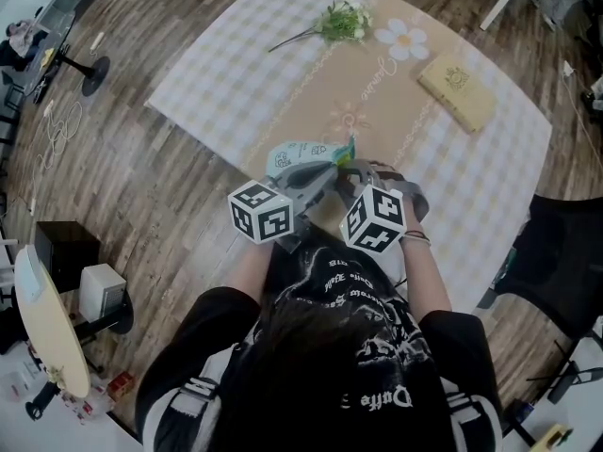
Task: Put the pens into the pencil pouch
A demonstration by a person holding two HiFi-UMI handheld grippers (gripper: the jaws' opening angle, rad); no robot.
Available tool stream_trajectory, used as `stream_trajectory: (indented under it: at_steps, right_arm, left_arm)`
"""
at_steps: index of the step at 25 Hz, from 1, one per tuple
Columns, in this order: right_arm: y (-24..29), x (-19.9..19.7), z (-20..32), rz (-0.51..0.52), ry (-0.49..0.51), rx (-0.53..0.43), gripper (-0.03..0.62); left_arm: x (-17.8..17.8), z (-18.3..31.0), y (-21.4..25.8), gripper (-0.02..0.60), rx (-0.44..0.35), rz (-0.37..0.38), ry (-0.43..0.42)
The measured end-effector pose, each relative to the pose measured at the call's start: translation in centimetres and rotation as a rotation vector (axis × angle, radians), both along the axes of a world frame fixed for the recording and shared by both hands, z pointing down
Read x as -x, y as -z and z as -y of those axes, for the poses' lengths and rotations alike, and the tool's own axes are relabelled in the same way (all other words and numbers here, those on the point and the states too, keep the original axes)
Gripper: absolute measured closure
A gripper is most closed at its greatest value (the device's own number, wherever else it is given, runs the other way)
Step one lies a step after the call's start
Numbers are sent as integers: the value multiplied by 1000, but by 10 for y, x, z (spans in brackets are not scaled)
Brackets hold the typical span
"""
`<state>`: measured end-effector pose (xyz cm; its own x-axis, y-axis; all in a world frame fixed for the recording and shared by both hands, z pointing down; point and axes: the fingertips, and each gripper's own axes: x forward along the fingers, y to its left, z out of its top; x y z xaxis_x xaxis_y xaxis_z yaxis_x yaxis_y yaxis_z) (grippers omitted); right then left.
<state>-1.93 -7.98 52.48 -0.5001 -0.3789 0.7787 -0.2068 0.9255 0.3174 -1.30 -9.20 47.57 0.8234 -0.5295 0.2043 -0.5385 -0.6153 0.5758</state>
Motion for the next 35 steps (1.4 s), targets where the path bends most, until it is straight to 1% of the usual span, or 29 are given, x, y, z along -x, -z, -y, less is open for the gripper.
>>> stream_trajectory:
  at_steps: [8,11,12,14,16,19,21,27,32,35]
  right_arm:
    - [-1,4,2,5,11,5,522]
    - [-3,3,3,7,3,5,519]
    - [-2,3,4,13,-5,1,507]
    - [-1,3,7,30,-25,-5,447]
    - [2,3,10,55,-47,-6,399]
    - [14,5,21,100,-91,-13,381]
    - [20,0,24,141,-132,-13,365]
    - [23,-45,25,238,-298,-17,359]
    - [18,-87,25,326,-487,8,356]
    - [14,-115,20,374,-608,21,355]
  left_arm:
    - [4,2,1,551,16,-29,11]
    - [5,5,-2,551,14,-7,17]
    - [7,6,-4,551,15,3,25]
    - [12,9,-8,551,27,12,52]
    - [17,13,-9,551,44,-7,79]
    - [27,22,-5,551,50,-31,96]
    - [27,24,-5,551,46,-28,98]
    - [11,27,-9,551,33,-11,106]
    - [0,35,-13,550,32,14,100]
    - [-12,36,-21,549,43,42,89]
